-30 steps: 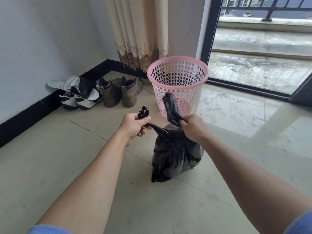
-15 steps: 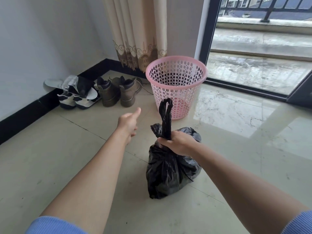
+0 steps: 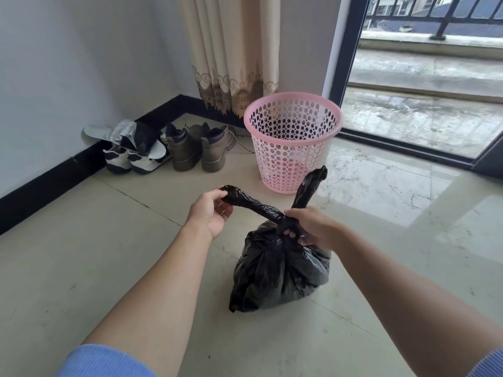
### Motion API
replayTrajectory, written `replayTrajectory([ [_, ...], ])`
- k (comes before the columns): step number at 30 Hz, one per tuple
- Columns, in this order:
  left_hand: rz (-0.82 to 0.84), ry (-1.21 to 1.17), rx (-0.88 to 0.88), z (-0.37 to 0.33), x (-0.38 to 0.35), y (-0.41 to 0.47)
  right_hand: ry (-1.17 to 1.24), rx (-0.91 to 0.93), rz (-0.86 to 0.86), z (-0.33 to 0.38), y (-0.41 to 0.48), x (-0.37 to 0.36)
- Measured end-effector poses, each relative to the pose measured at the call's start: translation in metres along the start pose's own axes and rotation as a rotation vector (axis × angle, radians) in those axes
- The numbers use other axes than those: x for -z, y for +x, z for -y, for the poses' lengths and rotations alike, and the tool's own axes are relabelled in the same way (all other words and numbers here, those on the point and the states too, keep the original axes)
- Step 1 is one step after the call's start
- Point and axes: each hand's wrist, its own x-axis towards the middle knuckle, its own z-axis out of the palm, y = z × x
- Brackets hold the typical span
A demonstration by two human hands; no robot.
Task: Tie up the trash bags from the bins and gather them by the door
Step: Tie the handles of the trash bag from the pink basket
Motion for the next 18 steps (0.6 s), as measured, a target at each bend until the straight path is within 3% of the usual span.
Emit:
replayTrajectory([
  [3,0.065,0.115,0.011,0.013,-0.001,-0.007,0.236,-0.117,0.125,0.001,-0.006,0.008],
  [5,0.165,0.312,0.053,0.029,-0.004,-0.016,0.351,-0.132,0.213,0.001,-0.009,0.013],
  [8,0.407,0.646,0.146,0.047,-0.010,-0.030,0.417,-0.107,0.299,0.003,-0.011,0.019],
  [10,0.516,0.726,0.168,0.049,-0.014,-0.034,0.422,-0.099,0.313,0.006,-0.013,0.023],
  [18,0.422,0.846,0.018,0.049,-0.012,-0.025,0.372,-0.035,0.358,0.005,-0.013,0.028],
])
